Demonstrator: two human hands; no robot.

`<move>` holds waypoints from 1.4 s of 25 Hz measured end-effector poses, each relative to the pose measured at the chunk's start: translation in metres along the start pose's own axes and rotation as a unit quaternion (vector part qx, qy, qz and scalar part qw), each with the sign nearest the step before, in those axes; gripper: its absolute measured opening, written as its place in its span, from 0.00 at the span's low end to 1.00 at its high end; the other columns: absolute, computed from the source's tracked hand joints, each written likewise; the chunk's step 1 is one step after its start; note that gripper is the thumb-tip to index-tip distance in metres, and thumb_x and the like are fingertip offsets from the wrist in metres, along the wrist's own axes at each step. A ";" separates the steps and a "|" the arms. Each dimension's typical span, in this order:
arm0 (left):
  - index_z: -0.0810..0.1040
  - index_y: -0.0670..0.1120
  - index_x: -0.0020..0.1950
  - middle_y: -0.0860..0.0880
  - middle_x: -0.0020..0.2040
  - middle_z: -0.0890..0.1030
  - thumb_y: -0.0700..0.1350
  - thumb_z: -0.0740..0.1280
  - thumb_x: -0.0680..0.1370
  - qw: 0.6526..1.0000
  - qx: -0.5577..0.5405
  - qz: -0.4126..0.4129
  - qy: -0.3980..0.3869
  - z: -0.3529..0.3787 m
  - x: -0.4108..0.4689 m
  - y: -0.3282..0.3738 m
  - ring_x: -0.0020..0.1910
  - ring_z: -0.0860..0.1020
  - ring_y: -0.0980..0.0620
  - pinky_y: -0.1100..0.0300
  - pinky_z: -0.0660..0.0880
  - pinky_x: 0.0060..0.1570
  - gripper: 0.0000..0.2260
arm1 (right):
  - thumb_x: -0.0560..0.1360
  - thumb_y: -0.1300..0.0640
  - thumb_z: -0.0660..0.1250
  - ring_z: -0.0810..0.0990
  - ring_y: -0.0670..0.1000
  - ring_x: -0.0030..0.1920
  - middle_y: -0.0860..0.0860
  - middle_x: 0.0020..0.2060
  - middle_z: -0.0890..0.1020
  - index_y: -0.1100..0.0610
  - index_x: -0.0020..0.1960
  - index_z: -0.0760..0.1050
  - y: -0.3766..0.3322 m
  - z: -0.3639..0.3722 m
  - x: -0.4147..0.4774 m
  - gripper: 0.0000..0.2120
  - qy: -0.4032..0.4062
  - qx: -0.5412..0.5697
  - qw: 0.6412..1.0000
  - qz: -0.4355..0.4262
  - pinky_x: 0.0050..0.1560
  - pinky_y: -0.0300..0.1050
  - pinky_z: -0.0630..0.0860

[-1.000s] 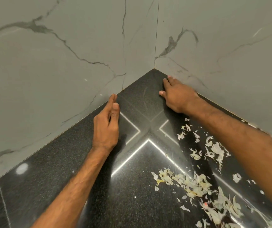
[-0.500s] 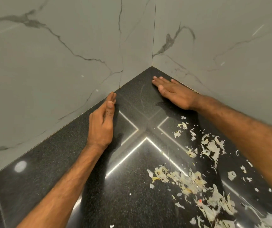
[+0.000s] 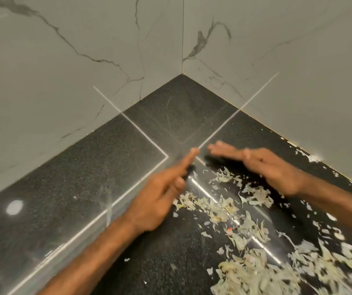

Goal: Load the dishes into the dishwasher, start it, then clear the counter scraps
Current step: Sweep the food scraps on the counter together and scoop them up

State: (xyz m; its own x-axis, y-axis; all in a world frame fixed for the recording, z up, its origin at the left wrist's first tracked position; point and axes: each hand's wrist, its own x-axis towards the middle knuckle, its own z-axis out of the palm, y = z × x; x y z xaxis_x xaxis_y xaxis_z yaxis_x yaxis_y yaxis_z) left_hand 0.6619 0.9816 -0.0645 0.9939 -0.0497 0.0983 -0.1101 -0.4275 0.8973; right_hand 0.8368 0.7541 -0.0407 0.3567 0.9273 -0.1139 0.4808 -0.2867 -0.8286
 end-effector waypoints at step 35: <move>0.61 0.50 0.79 0.55 0.77 0.64 0.71 0.49 0.78 1.000 -0.001 0.005 0.017 0.045 0.033 0.018 0.75 0.64 0.59 0.45 0.65 0.73 0.36 | 0.81 0.35 0.39 0.43 0.40 0.79 0.42 0.80 0.47 0.48 0.81 0.45 0.005 0.024 -0.059 0.32 0.005 -0.187 0.981 0.041 0.78 0.38 0.39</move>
State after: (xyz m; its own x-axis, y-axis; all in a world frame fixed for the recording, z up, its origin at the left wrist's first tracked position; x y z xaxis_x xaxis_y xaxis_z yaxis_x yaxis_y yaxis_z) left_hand 0.6928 0.9321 -0.0643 0.9922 -0.0227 0.1229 -0.1208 -0.4257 0.8968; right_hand 0.7992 0.7033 -0.0512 0.4138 0.8955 -0.1640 0.7104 -0.4302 -0.5569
